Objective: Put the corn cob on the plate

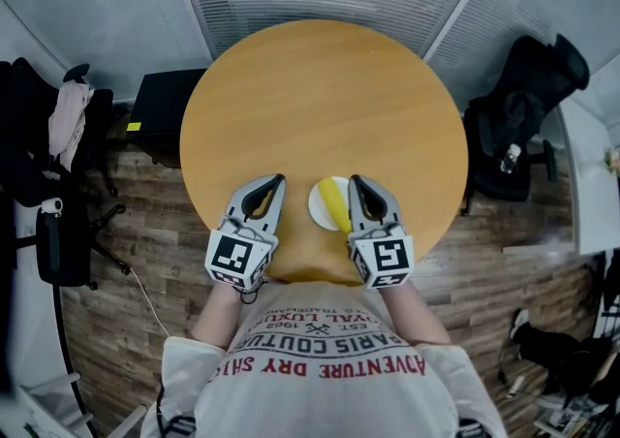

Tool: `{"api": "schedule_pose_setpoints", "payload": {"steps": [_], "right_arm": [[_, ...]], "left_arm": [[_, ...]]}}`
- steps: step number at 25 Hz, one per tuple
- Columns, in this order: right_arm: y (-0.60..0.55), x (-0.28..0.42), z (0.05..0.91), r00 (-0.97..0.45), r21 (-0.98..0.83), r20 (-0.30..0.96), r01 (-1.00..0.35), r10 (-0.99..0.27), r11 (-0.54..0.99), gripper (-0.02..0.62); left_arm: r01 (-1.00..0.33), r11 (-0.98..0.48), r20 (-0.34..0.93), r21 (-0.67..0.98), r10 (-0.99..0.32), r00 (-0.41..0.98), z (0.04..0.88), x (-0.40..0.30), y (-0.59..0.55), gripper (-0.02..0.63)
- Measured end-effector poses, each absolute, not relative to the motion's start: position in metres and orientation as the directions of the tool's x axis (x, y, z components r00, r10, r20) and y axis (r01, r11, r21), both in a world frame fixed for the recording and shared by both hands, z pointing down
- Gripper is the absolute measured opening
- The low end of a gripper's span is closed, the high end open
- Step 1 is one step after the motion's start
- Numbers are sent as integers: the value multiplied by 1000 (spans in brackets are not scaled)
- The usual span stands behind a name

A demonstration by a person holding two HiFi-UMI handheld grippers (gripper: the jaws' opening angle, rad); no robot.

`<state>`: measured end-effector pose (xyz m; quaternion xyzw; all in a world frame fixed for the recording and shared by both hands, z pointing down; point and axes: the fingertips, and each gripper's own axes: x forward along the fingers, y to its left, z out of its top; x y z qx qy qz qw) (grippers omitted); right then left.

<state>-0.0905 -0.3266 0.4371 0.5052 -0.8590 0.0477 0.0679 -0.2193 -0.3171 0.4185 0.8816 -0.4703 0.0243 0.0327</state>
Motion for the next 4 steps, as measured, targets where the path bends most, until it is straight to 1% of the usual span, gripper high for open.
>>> {"api": "schedule_pose_setpoints", "payload": {"steps": [4], "right_arm": [[-320, -95, 442, -486, -16, 168, -871, -858, 490, 28]], "left_arm": [[-834, -551, 76, 33, -830, 552, 421, -224, -313, 32]]}}
